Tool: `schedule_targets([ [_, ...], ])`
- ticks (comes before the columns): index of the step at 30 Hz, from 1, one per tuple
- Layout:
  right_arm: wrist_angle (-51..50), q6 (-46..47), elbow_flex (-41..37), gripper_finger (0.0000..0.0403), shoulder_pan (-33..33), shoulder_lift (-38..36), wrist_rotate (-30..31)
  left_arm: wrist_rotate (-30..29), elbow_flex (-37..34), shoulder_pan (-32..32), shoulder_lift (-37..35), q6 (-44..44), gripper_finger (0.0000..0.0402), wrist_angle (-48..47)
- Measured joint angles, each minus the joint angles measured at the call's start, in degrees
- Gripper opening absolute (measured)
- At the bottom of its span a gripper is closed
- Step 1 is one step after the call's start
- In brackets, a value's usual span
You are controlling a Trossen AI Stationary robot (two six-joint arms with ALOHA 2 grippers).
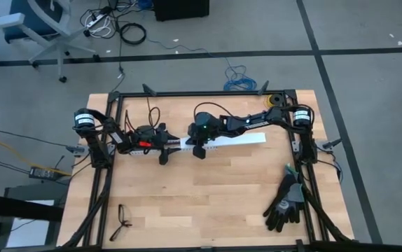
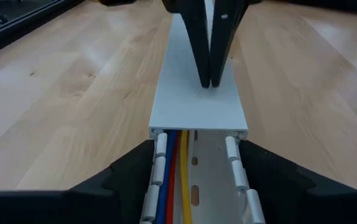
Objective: Ziptie cables
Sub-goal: Close the white cable duct with the white cable duct cover
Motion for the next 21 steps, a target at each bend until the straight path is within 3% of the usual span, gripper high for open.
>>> schedule_targets([
  [7,-6.62,-2.52,0.16,0.0000,0.52,-5.35,4.54,-0.21,0.04,0.00,0.00,-1.34,0.0235,-0.08],
  [14,-9.78,-1.83,0.14,0.0000,0.51,-5.50,4.36,-0.27,0.09,0.00,0.00,-1.14,0.0236,-0.16],
  [21,-8.72,-0.86,-0.59,0.0000,0.47,-4.58,4.34,0.10,0.26,-0.09,0.00,-3.30,0.0283,-1.04],
])
